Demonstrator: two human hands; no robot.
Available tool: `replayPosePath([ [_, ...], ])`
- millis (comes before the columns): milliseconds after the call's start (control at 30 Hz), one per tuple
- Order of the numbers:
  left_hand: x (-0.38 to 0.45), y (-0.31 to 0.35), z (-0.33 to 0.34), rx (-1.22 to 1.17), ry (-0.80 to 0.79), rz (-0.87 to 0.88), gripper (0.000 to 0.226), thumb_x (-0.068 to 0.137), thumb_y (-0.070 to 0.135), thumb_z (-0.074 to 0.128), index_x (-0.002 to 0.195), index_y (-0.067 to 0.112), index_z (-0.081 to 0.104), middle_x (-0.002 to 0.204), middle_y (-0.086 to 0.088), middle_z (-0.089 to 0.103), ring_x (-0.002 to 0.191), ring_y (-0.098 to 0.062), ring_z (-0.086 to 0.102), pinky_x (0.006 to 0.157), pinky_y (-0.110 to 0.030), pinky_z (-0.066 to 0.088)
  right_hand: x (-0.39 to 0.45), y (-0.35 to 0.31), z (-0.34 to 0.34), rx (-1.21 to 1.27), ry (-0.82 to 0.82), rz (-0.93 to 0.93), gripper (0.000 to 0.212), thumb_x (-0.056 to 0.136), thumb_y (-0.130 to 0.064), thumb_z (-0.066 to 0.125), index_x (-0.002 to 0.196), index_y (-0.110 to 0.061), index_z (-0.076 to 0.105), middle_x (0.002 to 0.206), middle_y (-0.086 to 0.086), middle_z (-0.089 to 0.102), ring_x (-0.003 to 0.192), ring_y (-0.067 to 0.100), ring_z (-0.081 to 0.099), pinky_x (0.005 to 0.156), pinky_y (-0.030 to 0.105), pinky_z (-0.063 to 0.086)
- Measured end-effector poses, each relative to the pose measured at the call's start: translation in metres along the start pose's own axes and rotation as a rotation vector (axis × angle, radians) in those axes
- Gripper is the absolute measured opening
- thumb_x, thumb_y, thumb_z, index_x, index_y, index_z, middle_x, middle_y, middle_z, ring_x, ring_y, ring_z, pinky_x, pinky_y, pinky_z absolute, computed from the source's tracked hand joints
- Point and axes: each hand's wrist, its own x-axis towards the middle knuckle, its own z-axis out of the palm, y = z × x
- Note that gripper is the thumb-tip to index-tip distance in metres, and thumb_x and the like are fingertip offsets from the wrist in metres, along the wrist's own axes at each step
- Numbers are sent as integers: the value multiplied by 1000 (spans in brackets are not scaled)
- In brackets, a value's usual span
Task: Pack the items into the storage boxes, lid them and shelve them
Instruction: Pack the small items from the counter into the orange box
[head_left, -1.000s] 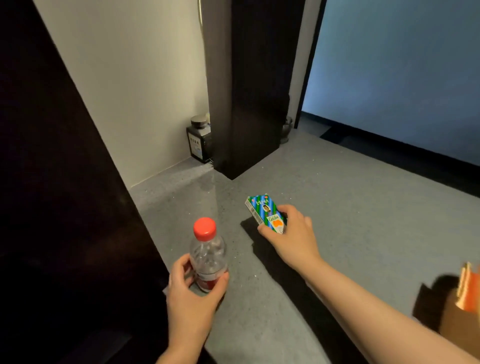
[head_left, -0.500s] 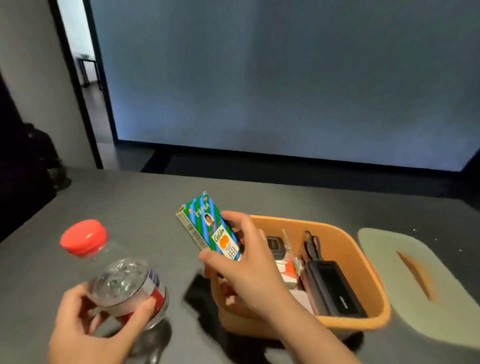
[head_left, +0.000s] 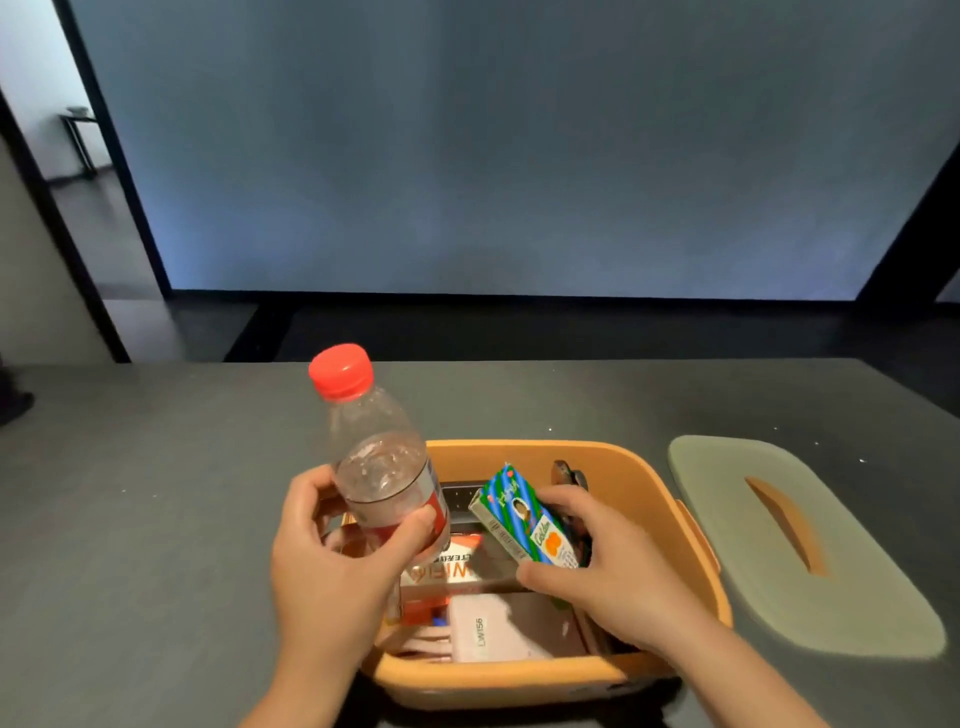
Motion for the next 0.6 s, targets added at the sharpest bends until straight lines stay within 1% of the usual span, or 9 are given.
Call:
replayPosePath([
  [67,2,0,-1,-4,18,-17,57,40,39,83,89,31,56,89,29,64,78,11,61,61,-4,46,12,-9,-3,-212,-71,-36,68,69,-56,71,129,-46,41,115,-27,50,103,4,46,93,29,38],
  [133,3,0,-2,28,-11,-30,55,45,30,88,90,29,56,87,30,64,75,11,61,58,-5,47,27,-10,-7,-266,-18,-39,67,69,-56,71,128,-43,44,116,-22,55,103,7,52,92,31,40],
  [200,4,0,-3,111,-94,-28,53,46,28,88,90,30,57,87,27,65,74,8,63,56,-7,47,38,-5,-10,-165,56,7,64,65,-59,73,121,-42,47,110,-21,61,97,4,59,86,34,49],
  [267,5,-1,-2,240,-216,-12,53,47,30,90,89,32,58,86,22,66,73,2,64,58,-10,47,42,3,-9,-77,74,69,63,66,-60,75,119,-40,47,105,-22,61,89,0,60,76,29,53],
  [400,8,-5,0,588,-453,136,50,45,50,75,89,37,56,85,19,62,77,-1,59,66,-26,49,41,13,-12,124,168,84,53,70,-45,80,112,-35,52,96,-19,62,81,-6,61,68,20,52],
  [433,9,-5,0,656,-518,173,51,44,56,72,89,38,56,85,19,60,77,-2,57,67,-27,48,40,15,-14,158,190,76,50,70,-42,81,111,-34,53,95,-18,62,78,-10,60,63,13,48],
  [500,12,-5,0,761,-629,243,52,44,65,66,88,38,56,82,20,57,75,-2,55,70,-26,45,39,20,-18,200,194,92,48,71,-38,81,110,-34,53,94,-20,60,75,-13,59,56,6,43],
  [567,16,-8,-1,875,-724,303,52,45,64,63,91,42,58,83,21,55,78,-2,54,76,-24,43,37,26,-22,214,188,123,49,71,-39,81,111,-37,53,99,-19,61,78,-9,60,61,8,45],
  [600,17,-9,-1,923,-770,327,53,46,64,61,95,44,58,87,23,55,83,-1,53,79,-23,41,37,30,-24,210,195,138,50,70,-42,81,111,-39,52,101,-19,62,81,-6,61,67,14,48],
])
